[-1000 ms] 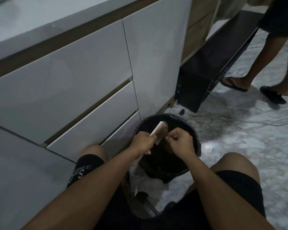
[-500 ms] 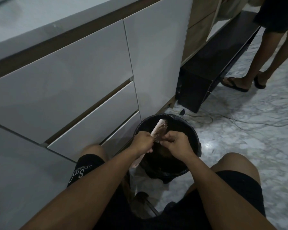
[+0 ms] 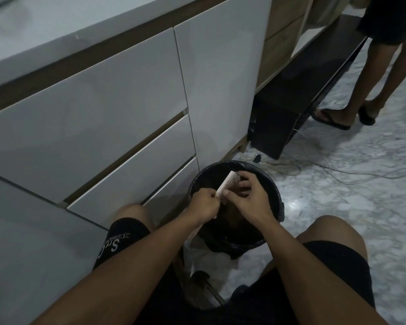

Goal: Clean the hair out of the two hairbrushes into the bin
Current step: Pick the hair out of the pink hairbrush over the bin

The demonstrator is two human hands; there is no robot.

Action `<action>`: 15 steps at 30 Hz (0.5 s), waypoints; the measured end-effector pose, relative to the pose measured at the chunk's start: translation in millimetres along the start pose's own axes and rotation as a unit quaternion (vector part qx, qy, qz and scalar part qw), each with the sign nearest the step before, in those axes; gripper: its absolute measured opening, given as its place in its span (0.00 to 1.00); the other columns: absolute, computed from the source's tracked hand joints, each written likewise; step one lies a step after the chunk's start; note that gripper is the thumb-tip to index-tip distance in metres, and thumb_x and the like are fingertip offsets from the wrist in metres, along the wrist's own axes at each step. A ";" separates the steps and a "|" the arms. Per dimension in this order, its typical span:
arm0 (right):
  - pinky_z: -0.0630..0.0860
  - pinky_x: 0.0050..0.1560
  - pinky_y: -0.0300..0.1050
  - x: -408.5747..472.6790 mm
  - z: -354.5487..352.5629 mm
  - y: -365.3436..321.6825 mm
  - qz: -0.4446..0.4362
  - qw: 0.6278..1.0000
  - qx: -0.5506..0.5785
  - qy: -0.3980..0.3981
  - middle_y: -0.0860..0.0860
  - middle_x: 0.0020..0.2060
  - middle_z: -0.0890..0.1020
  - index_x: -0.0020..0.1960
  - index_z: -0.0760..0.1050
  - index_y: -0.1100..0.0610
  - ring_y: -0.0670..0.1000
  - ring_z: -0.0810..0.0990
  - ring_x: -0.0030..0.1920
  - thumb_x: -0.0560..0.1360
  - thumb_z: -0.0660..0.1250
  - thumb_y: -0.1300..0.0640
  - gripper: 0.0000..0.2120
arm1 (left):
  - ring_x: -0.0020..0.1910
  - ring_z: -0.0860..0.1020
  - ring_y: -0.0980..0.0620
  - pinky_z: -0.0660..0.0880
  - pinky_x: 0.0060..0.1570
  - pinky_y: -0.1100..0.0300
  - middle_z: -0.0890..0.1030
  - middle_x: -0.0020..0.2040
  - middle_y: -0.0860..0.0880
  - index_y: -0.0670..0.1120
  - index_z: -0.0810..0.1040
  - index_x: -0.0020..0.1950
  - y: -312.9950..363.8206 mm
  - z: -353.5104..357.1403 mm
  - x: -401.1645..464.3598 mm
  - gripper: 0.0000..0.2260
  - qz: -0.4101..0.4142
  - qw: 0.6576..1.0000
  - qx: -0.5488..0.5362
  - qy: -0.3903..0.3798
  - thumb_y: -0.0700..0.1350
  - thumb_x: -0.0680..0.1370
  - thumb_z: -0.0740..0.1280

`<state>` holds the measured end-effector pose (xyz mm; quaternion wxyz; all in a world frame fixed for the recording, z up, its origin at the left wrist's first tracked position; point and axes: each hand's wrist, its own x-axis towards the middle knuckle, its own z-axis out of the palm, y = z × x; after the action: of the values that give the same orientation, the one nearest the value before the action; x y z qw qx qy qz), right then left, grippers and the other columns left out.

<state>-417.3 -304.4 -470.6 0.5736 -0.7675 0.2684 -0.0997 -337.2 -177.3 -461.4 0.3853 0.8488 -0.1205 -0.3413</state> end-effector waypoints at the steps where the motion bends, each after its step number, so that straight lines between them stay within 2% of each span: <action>1: 0.75 0.48 0.35 -0.1 0.3 0.7 -0.011 1.000 -0.011 -0.002 0.46 0.51 0.79 0.66 0.72 0.49 0.44 0.80 0.49 0.69 0.76 0.55 0.27 | 0.31 0.78 0.51 0.71 0.27 0.63 0.77 0.36 0.47 0.40 0.79 0.55 0.8 0.4 -0.4 0.10 0.005 1.000 0.006 -0.001 0.41 0.82 0.59; 3: 0.77 0.50 0.34 1.0 0.6 1.5 -0.026 0.998 -0.049 0.007 0.50 0.52 0.81 0.62 0.78 0.52 0.44 0.81 0.48 0.70 0.75 0.59 0.21 | 0.31 0.78 0.51 0.72 0.28 0.62 0.78 0.37 0.45 0.40 0.79 0.53 1.6 0.9 -1.4 0.09 0.010 1.000 0.016 0.000 0.41 0.81 0.59; 5: 0.75 0.49 0.29 1.4 -0.8 0.0 -0.021 0.997 -0.077 0.012 0.51 0.49 0.84 0.55 0.83 0.56 0.39 0.80 0.44 0.71 0.74 0.61 0.12 | 0.30 0.78 0.51 0.72 0.27 0.62 0.78 0.36 0.45 0.41 0.79 0.50 0.6 0.4 -1.4 0.09 0.009 1.000 0.018 0.006 0.39 0.81 0.59; 7: 0.73 0.47 0.26 2.2 -3.3 0.4 -0.005 0.997 -0.074 0.008 0.49 0.46 0.86 0.51 0.84 0.57 0.35 0.79 0.43 0.72 0.73 0.63 0.08 | 0.28 0.77 0.51 0.71 0.26 0.62 0.77 0.35 0.45 0.42 0.78 0.48 -0.5 -1.0 -0.6 0.08 0.005 1.000 0.012 0.015 0.39 0.80 0.60; 11: 0.77 0.54 0.38 3.2 -6.1 -0.2 0.023 0.997 -0.068 -0.007 0.44 0.40 0.84 0.48 0.84 0.55 0.40 0.82 0.45 0.72 0.73 0.63 0.07 | 0.25 0.76 0.51 0.70 0.26 0.61 0.75 0.30 0.46 0.43 0.74 0.38 -0.6 -6.4 1.8 0.11 -0.007 0.998 -0.008 0.055 0.37 0.79 0.60; 15: 0.78 0.53 0.41 2.2 -5.2 -0.5 0.039 0.995 -0.083 -0.025 0.44 0.40 0.83 0.47 0.83 0.53 0.42 0.81 0.46 0.72 0.72 0.61 0.06 | 0.26 0.76 0.50 0.70 0.27 0.61 0.75 0.30 0.46 0.45 0.73 0.35 -0.9 -9.5 0.5 0.13 -0.004 0.998 0.000 0.064 0.37 0.80 0.60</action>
<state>-417.7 -309.7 -468.8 0.5176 -0.8037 0.2915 -0.0356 -330.5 -171.5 -457.8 0.3909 0.8695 -0.0920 -0.2876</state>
